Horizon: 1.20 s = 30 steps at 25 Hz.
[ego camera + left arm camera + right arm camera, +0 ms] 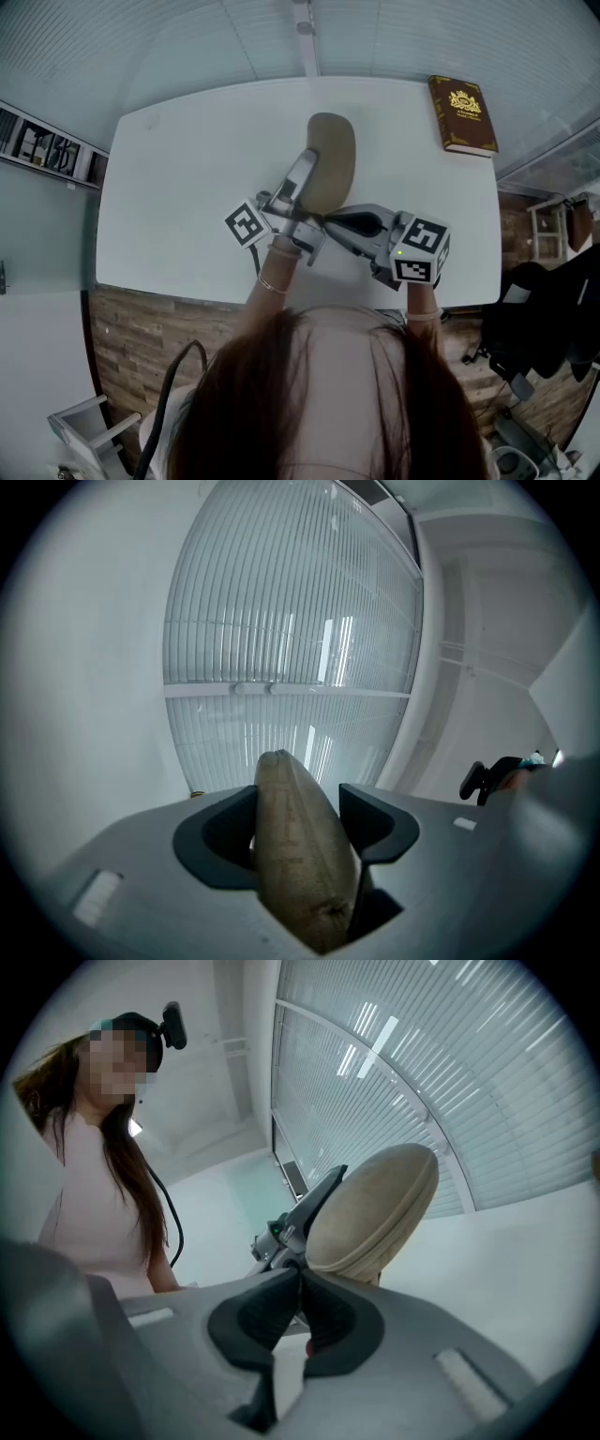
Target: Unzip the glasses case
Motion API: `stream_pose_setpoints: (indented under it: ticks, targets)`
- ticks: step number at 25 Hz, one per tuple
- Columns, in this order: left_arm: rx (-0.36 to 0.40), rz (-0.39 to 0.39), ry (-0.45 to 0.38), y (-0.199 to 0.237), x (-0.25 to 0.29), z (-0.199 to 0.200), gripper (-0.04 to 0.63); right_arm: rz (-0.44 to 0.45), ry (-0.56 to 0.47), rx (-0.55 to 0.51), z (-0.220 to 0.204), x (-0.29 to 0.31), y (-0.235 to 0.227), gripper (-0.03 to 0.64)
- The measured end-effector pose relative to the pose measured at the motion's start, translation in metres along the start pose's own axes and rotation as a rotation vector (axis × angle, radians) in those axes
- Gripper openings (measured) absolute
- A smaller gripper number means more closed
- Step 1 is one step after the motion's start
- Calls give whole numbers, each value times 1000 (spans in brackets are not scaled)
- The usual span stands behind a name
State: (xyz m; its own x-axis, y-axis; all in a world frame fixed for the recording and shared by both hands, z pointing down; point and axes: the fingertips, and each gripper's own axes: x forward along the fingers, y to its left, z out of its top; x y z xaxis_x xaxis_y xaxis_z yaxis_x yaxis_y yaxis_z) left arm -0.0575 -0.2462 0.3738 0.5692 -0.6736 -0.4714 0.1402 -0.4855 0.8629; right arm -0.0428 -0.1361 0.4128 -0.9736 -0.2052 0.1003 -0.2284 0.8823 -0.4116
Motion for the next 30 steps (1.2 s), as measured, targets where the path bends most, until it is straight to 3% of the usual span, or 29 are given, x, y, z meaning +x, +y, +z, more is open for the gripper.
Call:
stream_pose_setpoints:
  ticks: [10,16,22,25,30]
  targets:
    - [155,37,12,-5,0,6,279,-48,-75,28,8,-9,-10,46]
    - [268,82,55,-9,-9,2,279,-135,-72,-58,5,-13,-15,44]
    - [510,150,128,-18,-15,1,279,-273,-93,-136,13,-25,-26,44]
    - [592,184,158,-22,-20,-2,279,-360,-126,-170,20,-34,-36,44]
    - [711,235,178,-28,-36,0,279,-428,-157,-210,28,-41,-37,32]
